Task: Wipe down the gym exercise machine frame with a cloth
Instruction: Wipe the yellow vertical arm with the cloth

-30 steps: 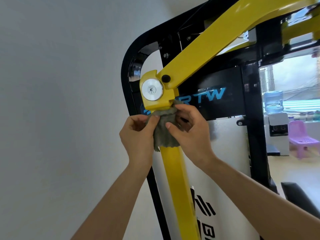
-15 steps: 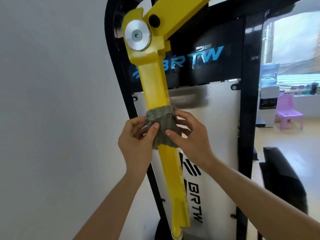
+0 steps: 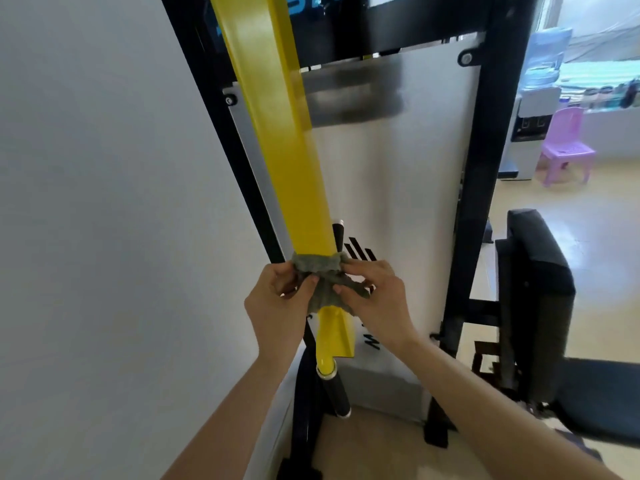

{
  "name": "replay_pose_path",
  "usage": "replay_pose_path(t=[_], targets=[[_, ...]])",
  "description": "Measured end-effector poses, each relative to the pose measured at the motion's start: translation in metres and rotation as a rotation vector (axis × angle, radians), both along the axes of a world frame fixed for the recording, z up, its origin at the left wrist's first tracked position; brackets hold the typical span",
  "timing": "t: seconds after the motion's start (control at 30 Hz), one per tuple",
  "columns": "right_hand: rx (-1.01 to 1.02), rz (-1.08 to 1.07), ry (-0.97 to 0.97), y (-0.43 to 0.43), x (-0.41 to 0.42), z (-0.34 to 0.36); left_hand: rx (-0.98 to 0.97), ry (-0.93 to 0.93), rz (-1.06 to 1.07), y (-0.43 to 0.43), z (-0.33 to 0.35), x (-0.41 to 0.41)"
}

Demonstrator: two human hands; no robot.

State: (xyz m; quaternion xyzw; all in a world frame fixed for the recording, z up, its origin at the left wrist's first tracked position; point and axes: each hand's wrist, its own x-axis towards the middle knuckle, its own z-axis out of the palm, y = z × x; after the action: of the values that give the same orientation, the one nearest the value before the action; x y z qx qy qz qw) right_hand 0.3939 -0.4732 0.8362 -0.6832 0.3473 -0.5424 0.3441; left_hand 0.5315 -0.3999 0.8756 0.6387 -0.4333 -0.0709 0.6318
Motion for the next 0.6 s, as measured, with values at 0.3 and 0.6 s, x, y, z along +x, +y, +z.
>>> replay_pose_path(t=[0.3,0.6], targets=[[0.162,0.086,0.148,-0.006,-0.012,-0.055,0.178,-0.065,0.089,0.018,-0.038,-0.02],[0.386,0.325,0.065,-0.008,-0.018,-0.093,0.309,-0.565,0.24,0.011,-0.055,-0.034]])
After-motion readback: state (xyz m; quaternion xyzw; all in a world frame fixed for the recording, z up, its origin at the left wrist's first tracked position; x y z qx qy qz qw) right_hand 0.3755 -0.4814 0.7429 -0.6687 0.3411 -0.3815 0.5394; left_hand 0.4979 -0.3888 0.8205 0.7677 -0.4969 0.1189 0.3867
